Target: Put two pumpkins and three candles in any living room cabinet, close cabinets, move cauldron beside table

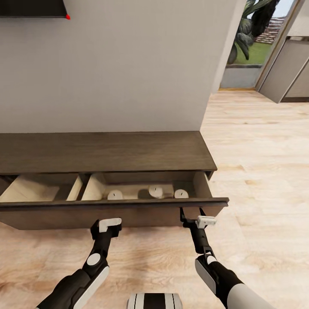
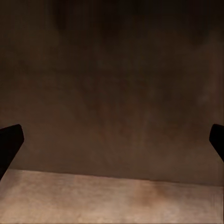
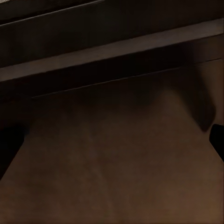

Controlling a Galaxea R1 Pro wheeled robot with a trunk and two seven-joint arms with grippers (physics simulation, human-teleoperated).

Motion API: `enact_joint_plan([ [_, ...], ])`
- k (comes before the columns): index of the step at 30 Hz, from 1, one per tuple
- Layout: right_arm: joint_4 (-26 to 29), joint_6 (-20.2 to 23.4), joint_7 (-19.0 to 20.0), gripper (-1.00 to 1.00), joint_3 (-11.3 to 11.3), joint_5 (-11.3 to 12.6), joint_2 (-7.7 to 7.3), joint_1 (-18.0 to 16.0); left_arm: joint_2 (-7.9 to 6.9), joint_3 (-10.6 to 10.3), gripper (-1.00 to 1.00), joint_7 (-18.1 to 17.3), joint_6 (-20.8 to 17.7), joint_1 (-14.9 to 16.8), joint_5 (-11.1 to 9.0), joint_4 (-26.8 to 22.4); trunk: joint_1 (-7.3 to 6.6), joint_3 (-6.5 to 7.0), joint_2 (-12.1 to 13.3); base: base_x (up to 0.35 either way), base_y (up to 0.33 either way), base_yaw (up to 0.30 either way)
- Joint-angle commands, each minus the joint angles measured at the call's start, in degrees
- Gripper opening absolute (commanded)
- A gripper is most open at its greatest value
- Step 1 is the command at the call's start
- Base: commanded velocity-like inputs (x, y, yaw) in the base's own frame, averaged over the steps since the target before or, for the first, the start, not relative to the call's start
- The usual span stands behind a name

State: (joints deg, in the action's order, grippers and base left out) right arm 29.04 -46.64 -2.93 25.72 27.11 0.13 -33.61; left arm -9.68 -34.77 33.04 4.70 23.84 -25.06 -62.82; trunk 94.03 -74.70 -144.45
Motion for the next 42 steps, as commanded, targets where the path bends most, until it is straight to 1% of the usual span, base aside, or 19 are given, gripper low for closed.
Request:
enact_joint_plan([
  [1, 0.0, -0.3, -0.3, 1.0, 0.3, 0.7, -0.04, -0.1, -0.07, -0.3, 1.0, 0.4, 0.5, 0.1, -0.6, 0.0, 0.02, -0.03, 0.0, 0.265, 0.0, 0.0],
  [11, 0.1, -0.3, -0.3, 1.0, 0.3, 0.7, -0.01, -0.1, -0.07, -0.4, 1.0, 0.4, 0.5, 0.1, -0.6, 0.0, 0.02, -0.03, 0.0, 0.232, 0.0, 0.0],
  [25, 0.1, -0.3, -0.2, 1.0, 0.3, 0.7, -0.04, -0.1, -0.07, -0.4, 1.0, 0.4, 0.5, 0.1, -0.6, 0.1, 0.02, -0.03, 0.0, 0.164, 0.0, 0.0],
  [35, 0.1, -0.3, -0.2, 1.0, 0.3, 0.7, -0.04, -0.1, -0.08, -0.4, 1.0, 0.5, 0.7, -0.2, -0.5, 0.1, 0.02, -0.03, 0.0, -0.169, 0.0, 0.0],
  [38, 0.2, -0.3, -0.2, 1.0, 0.3, 0.7, -0.04, -0.1, -0.01, -0.4, 1.0, 0.4, 0.6, -0.2, -0.6, 0.1, 0.02, -0.03, 0.0, 0.105, 0.0, 0.0],
  [42, 0.2, -0.3, -0.2, 1.0, 0.3, 0.7, -0.04, -0.1, 0.01, -0.4, 1.0, 0.3, 0.5, -0.2, -0.6, 0.1, 0.02, -0.03, 0.0, 0.291, 0.0, 0.0],
])
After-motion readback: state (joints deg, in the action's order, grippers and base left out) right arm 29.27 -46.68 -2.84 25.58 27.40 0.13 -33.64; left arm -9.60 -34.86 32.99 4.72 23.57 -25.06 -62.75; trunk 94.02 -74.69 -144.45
